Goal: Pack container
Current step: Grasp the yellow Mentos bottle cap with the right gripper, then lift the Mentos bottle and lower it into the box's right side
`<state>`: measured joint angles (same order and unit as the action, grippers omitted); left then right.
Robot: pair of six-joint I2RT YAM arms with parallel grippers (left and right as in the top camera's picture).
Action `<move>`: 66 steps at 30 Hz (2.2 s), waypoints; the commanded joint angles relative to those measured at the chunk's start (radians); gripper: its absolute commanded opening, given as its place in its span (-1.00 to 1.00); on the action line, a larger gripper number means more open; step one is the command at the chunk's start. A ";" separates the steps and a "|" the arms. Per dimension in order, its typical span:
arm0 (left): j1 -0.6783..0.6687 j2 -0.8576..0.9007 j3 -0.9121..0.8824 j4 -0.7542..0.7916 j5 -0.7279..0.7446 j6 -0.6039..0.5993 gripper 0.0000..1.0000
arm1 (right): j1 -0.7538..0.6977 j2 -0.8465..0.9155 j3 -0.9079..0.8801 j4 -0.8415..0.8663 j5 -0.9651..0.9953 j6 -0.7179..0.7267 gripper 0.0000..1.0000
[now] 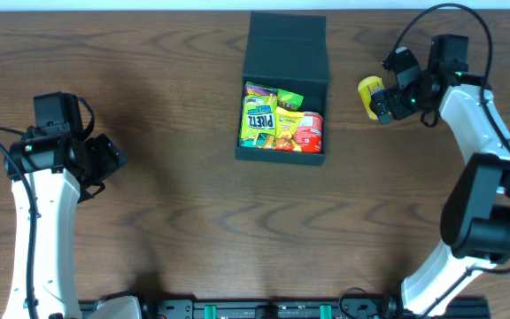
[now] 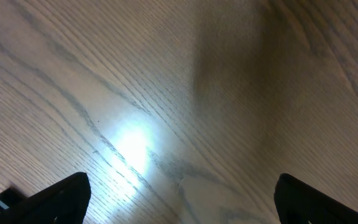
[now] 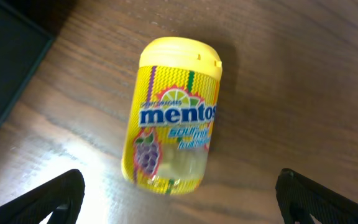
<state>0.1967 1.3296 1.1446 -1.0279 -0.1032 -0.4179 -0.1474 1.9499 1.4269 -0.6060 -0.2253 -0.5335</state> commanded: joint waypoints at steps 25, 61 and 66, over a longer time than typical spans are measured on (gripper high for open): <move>0.006 0.010 0.003 -0.004 0.007 0.007 0.91 | 0.005 0.180 0.003 0.251 -0.154 0.175 0.99; 0.006 0.010 0.003 -0.004 0.007 0.007 0.91 | 0.005 0.123 0.004 0.135 -0.200 0.224 -0.37; 0.006 0.010 0.003 -0.004 0.007 0.007 0.91 | 0.005 0.044 0.004 0.101 -0.236 0.224 -0.46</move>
<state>0.1967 1.3296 1.1446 -1.0279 -0.1032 -0.4179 -0.1471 2.0830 1.4250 -0.5022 -0.4149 -0.3218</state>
